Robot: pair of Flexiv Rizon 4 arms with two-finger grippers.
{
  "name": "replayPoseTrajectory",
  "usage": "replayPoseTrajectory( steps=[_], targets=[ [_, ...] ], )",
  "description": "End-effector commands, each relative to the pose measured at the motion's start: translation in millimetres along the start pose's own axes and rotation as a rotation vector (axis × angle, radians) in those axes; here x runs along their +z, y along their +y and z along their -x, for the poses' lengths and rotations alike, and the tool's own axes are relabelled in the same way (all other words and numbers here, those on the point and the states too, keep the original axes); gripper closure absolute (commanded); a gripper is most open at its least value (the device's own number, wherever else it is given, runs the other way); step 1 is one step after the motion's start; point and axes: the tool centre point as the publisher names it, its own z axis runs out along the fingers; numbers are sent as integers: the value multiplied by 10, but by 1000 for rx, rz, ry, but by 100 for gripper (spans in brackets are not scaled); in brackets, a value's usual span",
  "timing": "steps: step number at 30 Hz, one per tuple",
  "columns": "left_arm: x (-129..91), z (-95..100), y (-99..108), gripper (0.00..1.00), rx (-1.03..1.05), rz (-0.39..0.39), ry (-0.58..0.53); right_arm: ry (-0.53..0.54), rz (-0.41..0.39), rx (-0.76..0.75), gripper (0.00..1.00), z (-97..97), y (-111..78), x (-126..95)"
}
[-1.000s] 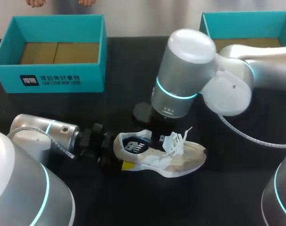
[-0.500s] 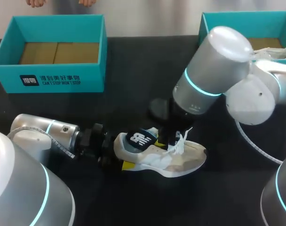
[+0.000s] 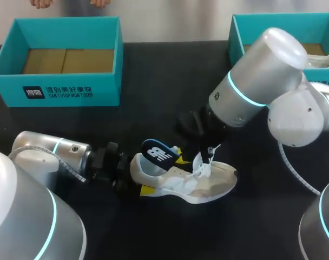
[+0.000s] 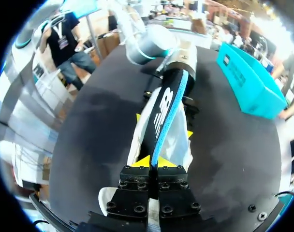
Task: Take the shoe out of the shoebox, open the shoe tongue, remove and reinsert the insole, then place the shoe into the shoebox
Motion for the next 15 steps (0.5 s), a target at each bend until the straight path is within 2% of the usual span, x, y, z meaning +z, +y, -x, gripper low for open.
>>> replayPoseTrajectory(
  steps=[1,7,11,15],
  targets=[
    [-1,-11,-4,100,0,0,-2,60,-80,-42,100,143,264,64],
    [-1,-11,-4,100,0,0,-2,119,-123,-98,100,174,454,148],
    [-1,-11,-4,100,0,0,-2,177,-159,-103,100,195,507,226],
    [-1,-11,-4,100,0,0,-2,192,-157,-108,100,183,533,271]
  ],
)
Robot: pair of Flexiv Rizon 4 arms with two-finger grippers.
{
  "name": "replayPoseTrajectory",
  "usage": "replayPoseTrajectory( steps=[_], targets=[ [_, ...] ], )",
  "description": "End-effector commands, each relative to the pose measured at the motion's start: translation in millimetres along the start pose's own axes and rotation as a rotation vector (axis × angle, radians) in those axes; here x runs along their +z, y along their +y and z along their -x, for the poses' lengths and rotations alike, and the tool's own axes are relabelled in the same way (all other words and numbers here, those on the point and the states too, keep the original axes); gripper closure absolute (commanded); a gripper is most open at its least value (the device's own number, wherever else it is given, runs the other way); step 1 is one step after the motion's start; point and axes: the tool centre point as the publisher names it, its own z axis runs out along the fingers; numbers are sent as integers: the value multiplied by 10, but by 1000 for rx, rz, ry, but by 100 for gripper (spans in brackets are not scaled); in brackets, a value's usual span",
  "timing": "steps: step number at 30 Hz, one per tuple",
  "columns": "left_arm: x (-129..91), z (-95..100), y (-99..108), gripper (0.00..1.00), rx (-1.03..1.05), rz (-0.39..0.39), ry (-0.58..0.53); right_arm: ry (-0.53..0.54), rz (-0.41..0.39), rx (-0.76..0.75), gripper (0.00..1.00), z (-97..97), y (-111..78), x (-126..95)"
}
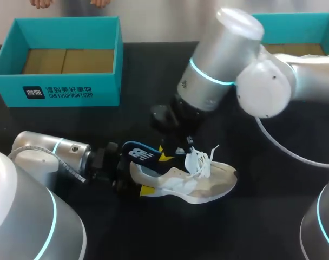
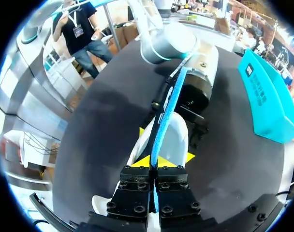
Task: Take the shoe out of the shoebox, open the shoe tongue, remove and reinsert the insole, then place the shoe into the shoebox
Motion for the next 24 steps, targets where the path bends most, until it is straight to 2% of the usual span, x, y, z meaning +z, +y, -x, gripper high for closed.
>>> replayPoseTrajectory(
  steps=[1,7,9,13,15,16,17,20,21,24],
  targets=[
    [3,-9,-9,100,0,-1,-2,56,-50,-3,100,91,135,105],
    [3,-9,-9,100,0,-1,-2,124,-95,-23,98,93,208,144],
    [3,-9,-9,100,0,-1,-2,124,-95,-20,78,94,210,146],
    [3,-9,-9,100,0,-1,-2,93,-79,12,58,65,203,74],
    [3,-9,-9,100,0,-1,-2,81,-90,34,52,47,199,27],
    [3,-9,-9,100,0,-1,-2,74,-86,51,44,39,195,0],
    [3,-9,-9,100,0,-1,-2,67,-88,63,30,31,189,-31],
    [3,-9,-9,100,0,-1,-2,49,-82,99,12,5,180,-105],
    [3,-9,-9,100,0,-1,-2,44,-78,107,2,-5,184,-126],
    [3,-9,-9,100,0,-1,-2,52,-48,162,0,-19,215,-180]
  ],
)
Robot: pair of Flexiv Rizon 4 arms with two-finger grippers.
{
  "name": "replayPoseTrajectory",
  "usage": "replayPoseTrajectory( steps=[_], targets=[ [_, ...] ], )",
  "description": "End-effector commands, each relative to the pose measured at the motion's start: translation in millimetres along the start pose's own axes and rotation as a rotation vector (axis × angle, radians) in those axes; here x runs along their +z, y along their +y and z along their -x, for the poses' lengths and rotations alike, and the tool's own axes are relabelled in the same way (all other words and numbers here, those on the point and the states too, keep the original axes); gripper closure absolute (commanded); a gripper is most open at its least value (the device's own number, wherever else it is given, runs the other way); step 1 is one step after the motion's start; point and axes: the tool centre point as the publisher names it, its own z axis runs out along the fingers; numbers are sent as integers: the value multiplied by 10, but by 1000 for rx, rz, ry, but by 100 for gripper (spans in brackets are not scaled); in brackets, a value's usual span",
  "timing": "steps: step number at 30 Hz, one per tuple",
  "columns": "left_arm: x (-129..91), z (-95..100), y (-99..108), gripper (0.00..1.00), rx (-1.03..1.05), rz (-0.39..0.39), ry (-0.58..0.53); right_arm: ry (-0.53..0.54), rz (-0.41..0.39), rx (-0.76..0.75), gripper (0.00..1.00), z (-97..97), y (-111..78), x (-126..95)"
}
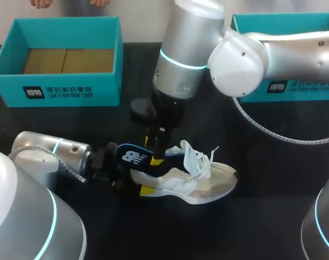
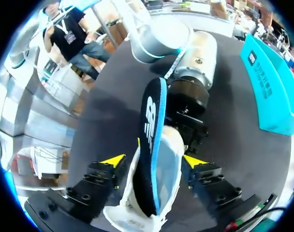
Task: Take the shoe out of the shoebox, open the shoe tongue, remove and reinsert the insole, then place the shoe into the shoebox
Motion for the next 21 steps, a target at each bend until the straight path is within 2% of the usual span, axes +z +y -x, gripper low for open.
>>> replayPoseTrajectory(
  steps=[1,2,14,21],
  targets=[
    [2,-8,-9,100,0,-1,-2,-12,33,63,0,-92,-49,-125],
    [2,-8,-9,100,0,-1,-2,-26,-35,91,0,-101,-30,-144],
    [2,-8,-9,100,0,-1,-2,-26,-35,91,0,-101,-30,-144],
    [2,-8,-9,100,0,-1,-2,47,75,124,0,-145,33,-157]
  ],
)
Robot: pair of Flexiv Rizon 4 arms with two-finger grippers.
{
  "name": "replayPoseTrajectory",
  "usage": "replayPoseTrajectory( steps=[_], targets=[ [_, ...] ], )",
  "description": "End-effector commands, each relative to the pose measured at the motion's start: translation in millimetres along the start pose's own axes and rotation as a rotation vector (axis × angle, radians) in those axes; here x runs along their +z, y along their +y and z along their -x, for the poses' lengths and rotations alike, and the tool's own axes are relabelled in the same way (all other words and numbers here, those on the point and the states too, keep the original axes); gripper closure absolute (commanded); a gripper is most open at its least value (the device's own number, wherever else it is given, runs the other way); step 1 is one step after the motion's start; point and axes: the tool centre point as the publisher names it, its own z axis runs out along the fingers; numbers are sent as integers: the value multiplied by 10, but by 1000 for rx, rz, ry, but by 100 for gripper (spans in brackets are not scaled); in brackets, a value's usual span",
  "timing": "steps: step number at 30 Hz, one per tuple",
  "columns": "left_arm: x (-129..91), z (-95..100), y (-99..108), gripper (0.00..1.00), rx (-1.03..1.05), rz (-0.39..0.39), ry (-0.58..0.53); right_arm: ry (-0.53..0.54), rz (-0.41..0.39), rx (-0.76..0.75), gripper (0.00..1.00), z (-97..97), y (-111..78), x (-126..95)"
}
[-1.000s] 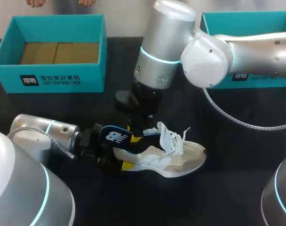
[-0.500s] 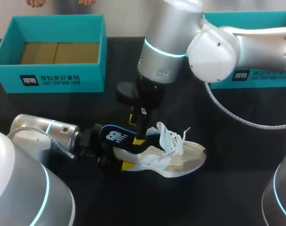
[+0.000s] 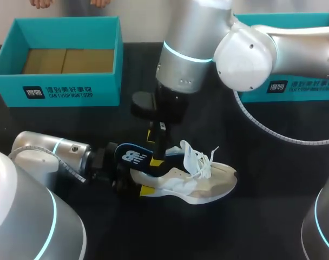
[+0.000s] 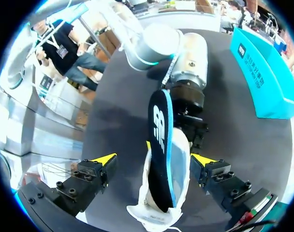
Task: Take the shoe out of the shoebox, open the shoe tongue, remove and reinsert the insole, then place the shoe into the shoebox
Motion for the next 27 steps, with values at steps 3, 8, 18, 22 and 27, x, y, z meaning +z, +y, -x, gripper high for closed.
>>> replayPoseTrajectory(
  steps=[3,8,18,22,27],
  targets=[
    [2,-8,-9,100,0,-1,-2,29,71,32,0,-9,-56,42],
    [2,-8,-9,100,0,-1,-2,8,88,112,0,-59,-52,106],
    [2,-8,-9,100,0,-1,-2,4,89,180,0,-60,-90,245],
    [2,-8,-9,100,0,-1,-2,3,96,190,0,-37,-110,274],
    [2,-8,-9,100,0,-1,-2,7,115,201,0,16,-137,317]
  ],
)
